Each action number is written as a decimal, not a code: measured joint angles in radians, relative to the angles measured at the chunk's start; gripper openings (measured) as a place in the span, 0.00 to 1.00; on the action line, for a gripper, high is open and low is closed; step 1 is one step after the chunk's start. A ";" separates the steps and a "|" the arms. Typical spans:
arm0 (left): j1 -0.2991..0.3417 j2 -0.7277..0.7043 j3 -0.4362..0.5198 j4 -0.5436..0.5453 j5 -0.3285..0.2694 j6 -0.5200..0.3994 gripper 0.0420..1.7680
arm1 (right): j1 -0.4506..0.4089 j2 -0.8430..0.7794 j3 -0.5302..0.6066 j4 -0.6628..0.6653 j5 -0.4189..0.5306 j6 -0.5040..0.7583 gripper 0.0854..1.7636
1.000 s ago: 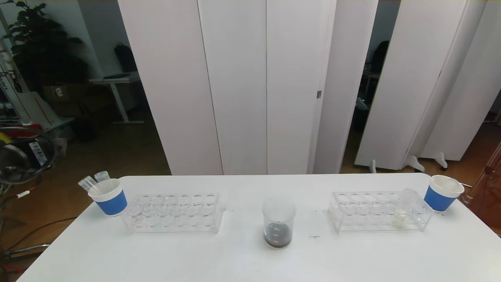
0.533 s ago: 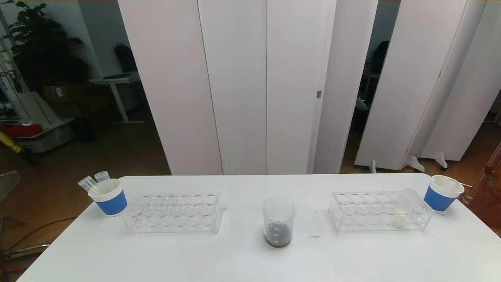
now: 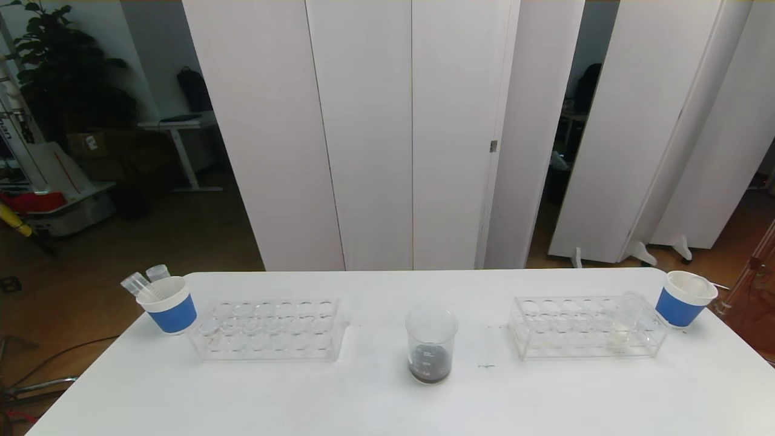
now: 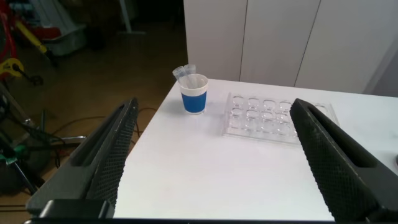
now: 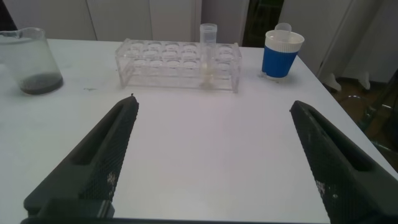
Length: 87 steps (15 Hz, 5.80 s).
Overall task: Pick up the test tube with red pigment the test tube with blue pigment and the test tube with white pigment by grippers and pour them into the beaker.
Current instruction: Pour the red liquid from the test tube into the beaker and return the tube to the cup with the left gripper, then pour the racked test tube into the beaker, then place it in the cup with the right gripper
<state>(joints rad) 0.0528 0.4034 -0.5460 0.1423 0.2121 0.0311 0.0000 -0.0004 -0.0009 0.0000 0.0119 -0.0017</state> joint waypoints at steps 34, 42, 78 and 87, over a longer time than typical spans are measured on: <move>-0.054 -0.403 0.544 -0.130 -0.238 0.008 0.99 | 0.000 0.000 0.000 0.000 0.000 0.000 0.99; -0.054 -0.403 0.544 -0.130 -0.238 0.009 0.99 | 0.000 0.000 0.000 0.001 -0.001 0.001 0.99; -0.054 -0.403 0.544 -0.130 -0.238 0.008 0.99 | -0.005 1.193 -0.386 -0.611 -0.143 0.096 0.99; -0.054 -0.403 0.544 -0.130 -0.238 0.009 0.99 | -0.010 1.417 -0.253 -0.809 -0.143 0.087 0.99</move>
<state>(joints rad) -0.0017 0.0000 -0.0017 0.0123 -0.0260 0.0398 -0.0096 1.4166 -0.2538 -0.8091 -0.1309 0.0855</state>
